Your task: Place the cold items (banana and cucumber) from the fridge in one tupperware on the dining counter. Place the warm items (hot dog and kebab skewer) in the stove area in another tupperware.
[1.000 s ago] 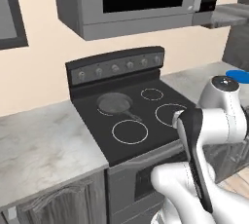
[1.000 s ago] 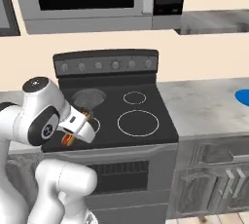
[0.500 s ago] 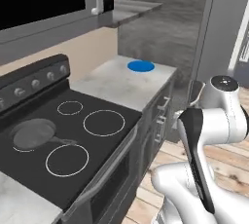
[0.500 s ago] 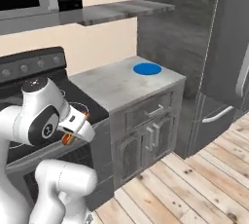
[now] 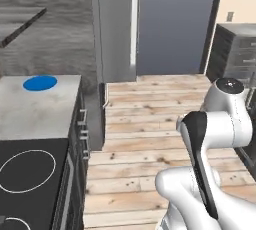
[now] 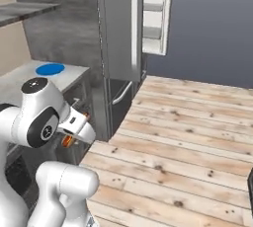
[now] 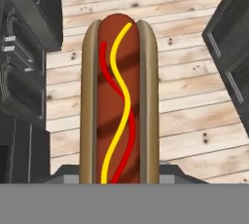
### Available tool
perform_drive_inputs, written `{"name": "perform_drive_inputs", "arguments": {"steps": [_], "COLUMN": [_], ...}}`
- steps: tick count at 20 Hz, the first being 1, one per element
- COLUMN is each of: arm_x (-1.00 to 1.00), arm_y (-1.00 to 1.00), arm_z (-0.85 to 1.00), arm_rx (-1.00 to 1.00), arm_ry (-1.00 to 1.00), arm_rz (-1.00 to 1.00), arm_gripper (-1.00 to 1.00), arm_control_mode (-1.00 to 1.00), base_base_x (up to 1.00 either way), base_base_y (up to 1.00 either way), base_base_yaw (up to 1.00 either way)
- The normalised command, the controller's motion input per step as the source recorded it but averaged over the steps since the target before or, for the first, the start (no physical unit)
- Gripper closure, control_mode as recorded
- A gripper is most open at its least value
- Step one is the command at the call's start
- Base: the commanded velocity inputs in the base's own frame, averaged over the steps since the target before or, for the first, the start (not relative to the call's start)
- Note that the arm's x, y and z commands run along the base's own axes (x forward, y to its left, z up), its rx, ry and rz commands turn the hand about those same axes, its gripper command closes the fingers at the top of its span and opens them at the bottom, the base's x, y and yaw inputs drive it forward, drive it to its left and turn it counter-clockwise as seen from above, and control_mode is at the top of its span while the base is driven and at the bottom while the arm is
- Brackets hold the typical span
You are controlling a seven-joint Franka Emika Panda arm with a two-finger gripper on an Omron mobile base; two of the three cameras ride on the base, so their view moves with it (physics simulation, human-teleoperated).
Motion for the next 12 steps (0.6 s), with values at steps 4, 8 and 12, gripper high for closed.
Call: {"name": "perform_drive_inputs", "arguments": {"steps": [4, 8, 12], "arm_x": [0.0, 0.0, 0.0], "arm_y": [0.0, 0.0, 0.0], "arm_z": [0.0, 0.0, 0.0], "arm_rx": [0.0, 0.0, 0.0], "arm_ry": [0.0, 0.0, 0.0], "arm_rz": [0.0, 0.0, 0.0], "arm_gripper": [1.0, 1.0, 1.0], "arm_control_mode": [1.0, 1.0, 1.0], "base_base_x": [0.16, 0.26, 0.62], "base_base_y": [-0.79, -0.9, -0.6], "base_base_yaw": [-0.47, -0.4, -0.21]}}
